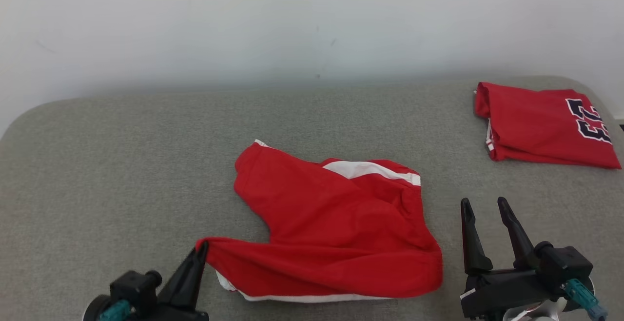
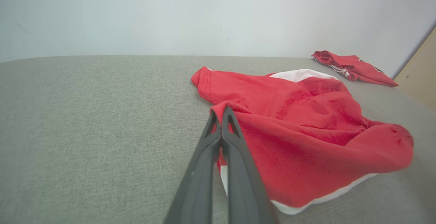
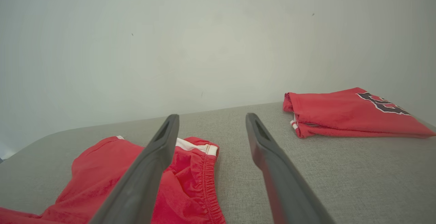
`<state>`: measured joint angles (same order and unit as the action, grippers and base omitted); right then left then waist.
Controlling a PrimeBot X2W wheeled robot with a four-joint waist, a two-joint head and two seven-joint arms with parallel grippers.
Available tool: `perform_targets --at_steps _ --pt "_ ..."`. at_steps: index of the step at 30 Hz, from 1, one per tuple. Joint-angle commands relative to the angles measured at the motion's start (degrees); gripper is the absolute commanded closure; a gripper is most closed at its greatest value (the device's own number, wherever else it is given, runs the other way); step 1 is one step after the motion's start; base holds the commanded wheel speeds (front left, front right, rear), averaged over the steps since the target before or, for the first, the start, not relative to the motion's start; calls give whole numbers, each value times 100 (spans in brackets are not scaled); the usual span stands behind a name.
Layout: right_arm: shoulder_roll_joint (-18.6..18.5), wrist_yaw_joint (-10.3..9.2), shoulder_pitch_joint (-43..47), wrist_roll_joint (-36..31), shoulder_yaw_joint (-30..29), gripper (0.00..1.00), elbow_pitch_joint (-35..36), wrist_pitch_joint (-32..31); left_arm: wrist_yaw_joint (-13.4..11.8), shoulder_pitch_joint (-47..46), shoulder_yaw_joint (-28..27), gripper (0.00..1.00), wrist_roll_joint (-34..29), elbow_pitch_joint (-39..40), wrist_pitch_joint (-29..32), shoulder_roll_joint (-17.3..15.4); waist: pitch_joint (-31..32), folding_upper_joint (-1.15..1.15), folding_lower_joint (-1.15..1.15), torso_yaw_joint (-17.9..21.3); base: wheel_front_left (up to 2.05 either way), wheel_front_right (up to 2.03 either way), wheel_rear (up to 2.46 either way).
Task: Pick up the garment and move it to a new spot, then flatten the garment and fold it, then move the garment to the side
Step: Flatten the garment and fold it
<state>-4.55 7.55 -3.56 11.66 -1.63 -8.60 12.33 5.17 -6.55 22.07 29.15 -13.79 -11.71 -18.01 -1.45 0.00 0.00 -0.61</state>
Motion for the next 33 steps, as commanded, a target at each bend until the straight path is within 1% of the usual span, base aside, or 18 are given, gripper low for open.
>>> perform_targets --at_steps 1,7,9,10,11,13,16,20,21,23,26,33 --pt "-17 -13 -79 -12 -2 0 -3 -6 75 -364 -28 100 79 -269 -28 -37 -207 0 0 344 0 0 0" --pt "-23 -13 -195 -44 -82 0 -53 15 188 -1193 -107 100 202 -1277 -165 -127 -527 0 0 804 0 0 0" --pt "-20 -13 -227 -57 -125 0 -71 22 191 -1432 -148 100 301 -1625 -218 -93 -617 0 0 909 0 0 0" --pt "-20 -13 -227 -57 -125 0 -71 22 191 -1432 -148 100 301 -1625 -218 -93 -617 0 0 909 0 0 0" --pt "-21 -13 -249 -64 -123 0 -92 25 205 -1532 -106 100 247 -1799 -243 -162 -660 0 0 967 0 0 0" --pt "-23 -13 -283 -67 -144 0 -115 43 226 -1750 -141 100 405 -2145 -283 -104 -719 0 0 1035 0 0 0" --pt "-37 -13 -325 -58 -132 0 -158 56 223 -1956 -47 100 396 -2559 -327 -73 -749 0 0 1105 0 0 0" --pt "-40 -13 -340 -75 -159 0 -222 77 229 -2113 92 100 460 -2914 -347 13 -694 0 0 1092 0 0 0" --pt "-41 -13 -333 -73 -165 0 -230 78 230 -2122 110 91 455 -2950 -352 21 -668 0 0 1072 0 0 0" --pt "-40 -13 -305 -75 -179 0 -248 66 230 -2143 62 0 396 -2899 -355 29 -597 0 0 1012 0 0 0" --pt "-27 -13 -245 -71 -177 0 -273 63 231 -1948 -60 0 285 -2705 -346 81 -465 0 0 909 0 0 0" --pt "5 -13 -82 -9 -203 0 -335 93 223 -1274 -560 0 -21 -1766 -348 129 -208 0 0 611 0 0 0"
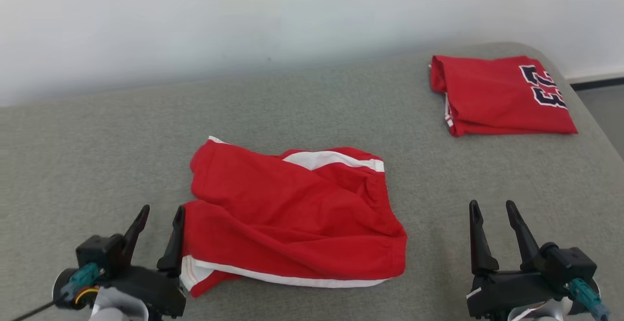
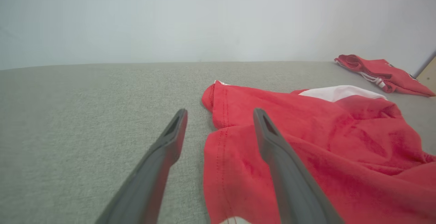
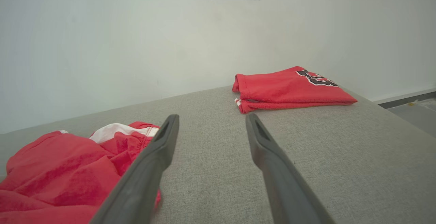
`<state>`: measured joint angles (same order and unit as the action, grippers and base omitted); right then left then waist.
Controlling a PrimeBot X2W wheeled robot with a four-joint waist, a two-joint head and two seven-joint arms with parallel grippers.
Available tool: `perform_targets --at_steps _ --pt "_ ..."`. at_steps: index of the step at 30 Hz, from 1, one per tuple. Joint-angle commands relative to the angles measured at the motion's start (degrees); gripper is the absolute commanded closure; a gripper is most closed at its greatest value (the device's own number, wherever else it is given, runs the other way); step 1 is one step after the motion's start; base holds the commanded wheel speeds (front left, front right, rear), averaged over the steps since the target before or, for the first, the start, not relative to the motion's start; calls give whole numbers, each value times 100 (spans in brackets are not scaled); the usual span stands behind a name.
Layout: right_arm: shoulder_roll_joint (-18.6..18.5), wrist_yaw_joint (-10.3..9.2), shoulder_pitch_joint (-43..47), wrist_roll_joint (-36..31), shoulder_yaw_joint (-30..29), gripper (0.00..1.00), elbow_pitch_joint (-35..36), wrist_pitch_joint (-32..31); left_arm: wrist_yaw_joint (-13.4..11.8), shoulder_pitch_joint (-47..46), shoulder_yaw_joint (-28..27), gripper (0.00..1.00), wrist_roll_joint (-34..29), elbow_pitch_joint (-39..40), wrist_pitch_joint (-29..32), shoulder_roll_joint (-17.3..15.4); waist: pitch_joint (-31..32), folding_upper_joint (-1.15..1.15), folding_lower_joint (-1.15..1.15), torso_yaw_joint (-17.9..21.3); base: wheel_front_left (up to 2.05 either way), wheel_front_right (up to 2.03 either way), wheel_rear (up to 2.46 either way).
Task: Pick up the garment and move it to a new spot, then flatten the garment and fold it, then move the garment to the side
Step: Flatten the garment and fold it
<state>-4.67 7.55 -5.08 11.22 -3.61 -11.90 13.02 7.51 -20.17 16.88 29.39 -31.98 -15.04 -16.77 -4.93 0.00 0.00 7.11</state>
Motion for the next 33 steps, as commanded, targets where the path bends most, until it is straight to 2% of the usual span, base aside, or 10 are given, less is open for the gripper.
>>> perform_targets --at_steps 1,4,8,13,25,26,27,28,33 --pt "24 -14 87 42 -17 0 -10 24 -16 224 -115 0 -79 202 -15 22 169 0 0 -204 0 0 0" --pt "43 -13 154 42 -36 0 -3 39 -62 667 -314 0 -187 620 -15 80 219 0 0 -305 0 0 0" --pt "58 -13 197 42 -57 0 2 47 -56 1108 -299 0 -215 807 -16 147 253 0 0 -400 0 0 0" --pt "71 -13 161 29 -3 0 18 8 -34 1325 -127 0 -172 604 -16 261 242 0 0 -386 0 0 0" --pt "-22 -13 92 38 42 0 85 -39 -10 952 58 0 135 -232 -11 396 94 0 0 -43 0 0 0" --pt "-31 -13 93 35 24 0 96 -46 -8 914 35 16 215 -313 -12 425 84 0 0 -21 0 0 0" --pt "-36 -13 93 35 12 0 105 -52 -7 882 78 61 208 -395 -13 406 77 0 0 0 0 0 0" --pt "-39 -13 95 34 10 0 116 -59 -6 849 126 100 234 -458 -14 404 75 0 0 17 0 0 0" --pt "-47 -13 190 -3 -81 0 168 -74 -4 760 180 100 420 -485 -13 395 119 0 0 -17 0 0 0"
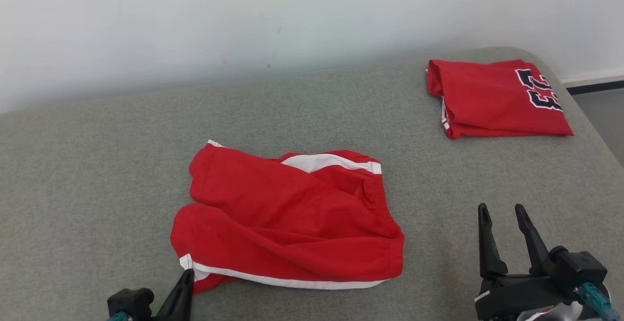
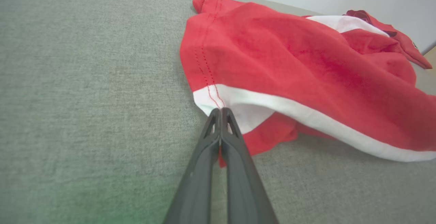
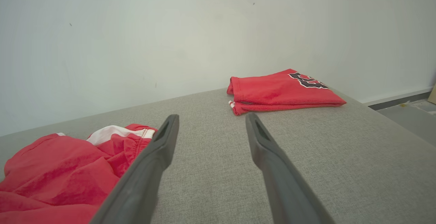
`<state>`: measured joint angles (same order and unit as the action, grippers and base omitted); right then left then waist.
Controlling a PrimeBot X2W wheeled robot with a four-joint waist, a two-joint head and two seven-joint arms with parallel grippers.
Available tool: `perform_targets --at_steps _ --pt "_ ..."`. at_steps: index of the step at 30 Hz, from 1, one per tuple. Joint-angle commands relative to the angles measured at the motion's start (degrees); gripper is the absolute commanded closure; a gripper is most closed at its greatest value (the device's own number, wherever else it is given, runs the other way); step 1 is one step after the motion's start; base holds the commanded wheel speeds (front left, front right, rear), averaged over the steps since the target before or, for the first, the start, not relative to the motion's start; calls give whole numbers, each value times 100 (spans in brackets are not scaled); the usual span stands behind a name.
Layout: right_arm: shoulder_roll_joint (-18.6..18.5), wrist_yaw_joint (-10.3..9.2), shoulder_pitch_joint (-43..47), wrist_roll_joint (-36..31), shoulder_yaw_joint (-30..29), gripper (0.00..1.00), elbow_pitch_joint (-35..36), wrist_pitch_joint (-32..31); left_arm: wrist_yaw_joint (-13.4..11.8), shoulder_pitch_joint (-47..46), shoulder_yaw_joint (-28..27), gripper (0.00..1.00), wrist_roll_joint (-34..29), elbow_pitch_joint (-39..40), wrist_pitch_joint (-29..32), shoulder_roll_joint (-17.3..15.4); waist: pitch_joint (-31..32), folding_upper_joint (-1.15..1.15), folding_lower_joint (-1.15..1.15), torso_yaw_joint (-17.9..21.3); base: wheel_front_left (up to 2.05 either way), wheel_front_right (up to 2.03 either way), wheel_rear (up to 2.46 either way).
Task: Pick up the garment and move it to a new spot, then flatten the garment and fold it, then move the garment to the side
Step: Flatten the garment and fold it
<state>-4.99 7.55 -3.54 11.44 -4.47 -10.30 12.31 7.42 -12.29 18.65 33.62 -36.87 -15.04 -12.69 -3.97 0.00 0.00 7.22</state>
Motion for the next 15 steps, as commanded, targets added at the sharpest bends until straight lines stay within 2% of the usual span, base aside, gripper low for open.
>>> perform_targets --at_steps 1,7,11,15 --pt "-17 -13 54 -30 -15 0 14 -8 5 -22 -11 100 -13 26 -14 -30 41 0 0 -62 0 0 0" --pt "4 -13 116 -28 -9 0 32 -7 0 210 -159 100 -184 406 -15 -167 170 0 0 -315 0 0 0" --pt "28 -13 170 2 -13 0 13 -8 -17 738 -261 100 -429 1248 -15 -324 208 0 0 -524 0 0 0" --pt "54 -13 217 24 -8 0 -15 -12 -128 1291 -254 100 -471 1704 -16 -266 194 0 0 -645 0 0 0"
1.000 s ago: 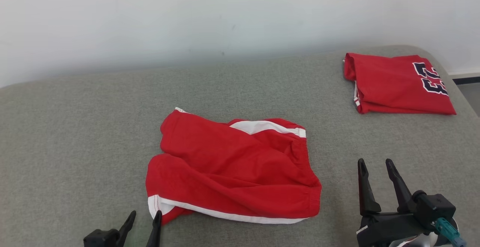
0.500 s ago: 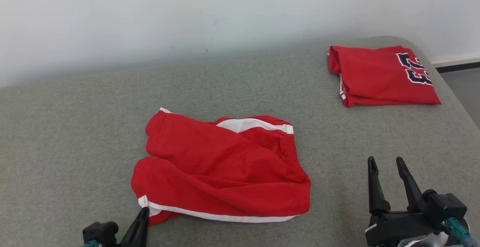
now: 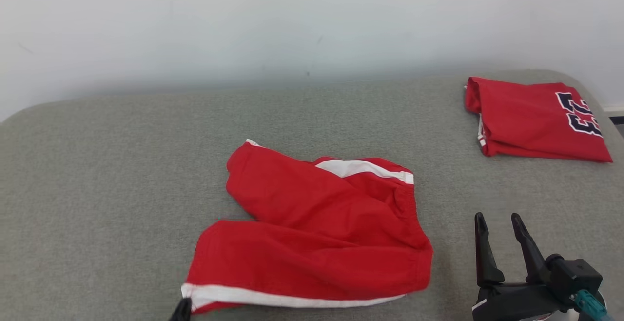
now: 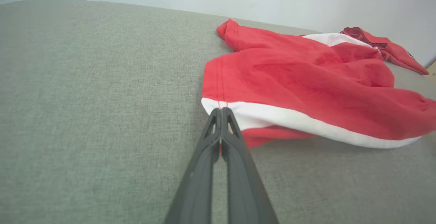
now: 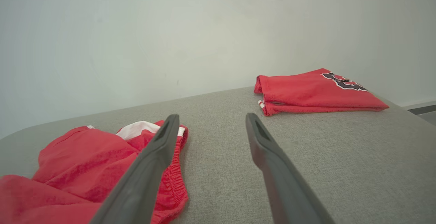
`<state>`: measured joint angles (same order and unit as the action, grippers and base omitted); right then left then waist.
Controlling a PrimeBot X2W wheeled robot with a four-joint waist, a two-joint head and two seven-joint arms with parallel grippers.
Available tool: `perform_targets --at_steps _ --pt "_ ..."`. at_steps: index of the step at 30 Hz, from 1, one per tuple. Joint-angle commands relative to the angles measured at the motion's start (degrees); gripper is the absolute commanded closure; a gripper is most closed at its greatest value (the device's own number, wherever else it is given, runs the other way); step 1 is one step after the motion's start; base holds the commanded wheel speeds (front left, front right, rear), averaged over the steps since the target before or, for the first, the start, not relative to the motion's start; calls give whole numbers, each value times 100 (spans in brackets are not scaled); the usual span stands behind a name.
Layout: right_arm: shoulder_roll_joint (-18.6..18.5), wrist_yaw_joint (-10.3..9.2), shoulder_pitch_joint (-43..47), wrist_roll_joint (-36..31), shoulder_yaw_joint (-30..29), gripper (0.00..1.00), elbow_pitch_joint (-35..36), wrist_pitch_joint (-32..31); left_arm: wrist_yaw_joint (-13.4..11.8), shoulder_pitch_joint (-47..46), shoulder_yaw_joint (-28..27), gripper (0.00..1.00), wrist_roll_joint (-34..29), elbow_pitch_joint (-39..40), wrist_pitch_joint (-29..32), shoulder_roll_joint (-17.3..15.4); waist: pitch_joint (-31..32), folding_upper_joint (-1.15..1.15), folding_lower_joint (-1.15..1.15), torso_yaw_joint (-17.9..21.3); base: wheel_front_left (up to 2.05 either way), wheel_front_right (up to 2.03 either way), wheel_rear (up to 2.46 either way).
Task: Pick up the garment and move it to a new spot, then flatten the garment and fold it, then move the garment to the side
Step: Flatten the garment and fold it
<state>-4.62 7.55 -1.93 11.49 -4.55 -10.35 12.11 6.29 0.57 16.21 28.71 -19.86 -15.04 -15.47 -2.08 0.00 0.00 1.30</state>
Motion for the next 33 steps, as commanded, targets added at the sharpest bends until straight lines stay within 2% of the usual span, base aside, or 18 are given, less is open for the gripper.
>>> perform_targets --at_steps 1,5,6,7,8,13,19,27,33 --pt "24 -13 54 32 18 0 -17 -19 -13 242 -26 100 118 70 -16 51 3 0 0 -81 0 0 0" --pt "25 -13 48 70 53 0 -75 -78 -22 448 -7 100 166 -118 -13 123 29 0 0 -128 0 0 0" --pt "21 -13 53 73 69 0 -90 -89 -29 437 21 97 79 -163 -14 82 44 0 0 -133 0 0 0" --pt "13 -13 62 78 76 0 -101 -88 -39 401 -3 5 74 -153 -14 117 63 0 0 -140 0 0 0" --pt "0 -13 78 76 80 0 -113 -93 -38 368 -54 0 89 -97 -14 173 91 0 0 -150 0 0 0" --pt "-126 -13 212 99 138 0 -95 -151 -53 413 -436 0 -34 364 -15 225 218 0 0 -182 0 0 0" --pt "-305 -13 437 125 305 0 -77 -257 -32 535 -505 0 -131 490 -15 237 280 0 0 -204 0 0 0" --pt "-593 -13 739 231 973 0 -254 -588 24 471 -270 0 -65 52 129 220 270 0 0 -187 0 0 0" --pt "-896 -13 703 376 1543 0 -693 -773 69 334 -94 0 31 -382 231 182 216 0 0 -196 0 0 0"
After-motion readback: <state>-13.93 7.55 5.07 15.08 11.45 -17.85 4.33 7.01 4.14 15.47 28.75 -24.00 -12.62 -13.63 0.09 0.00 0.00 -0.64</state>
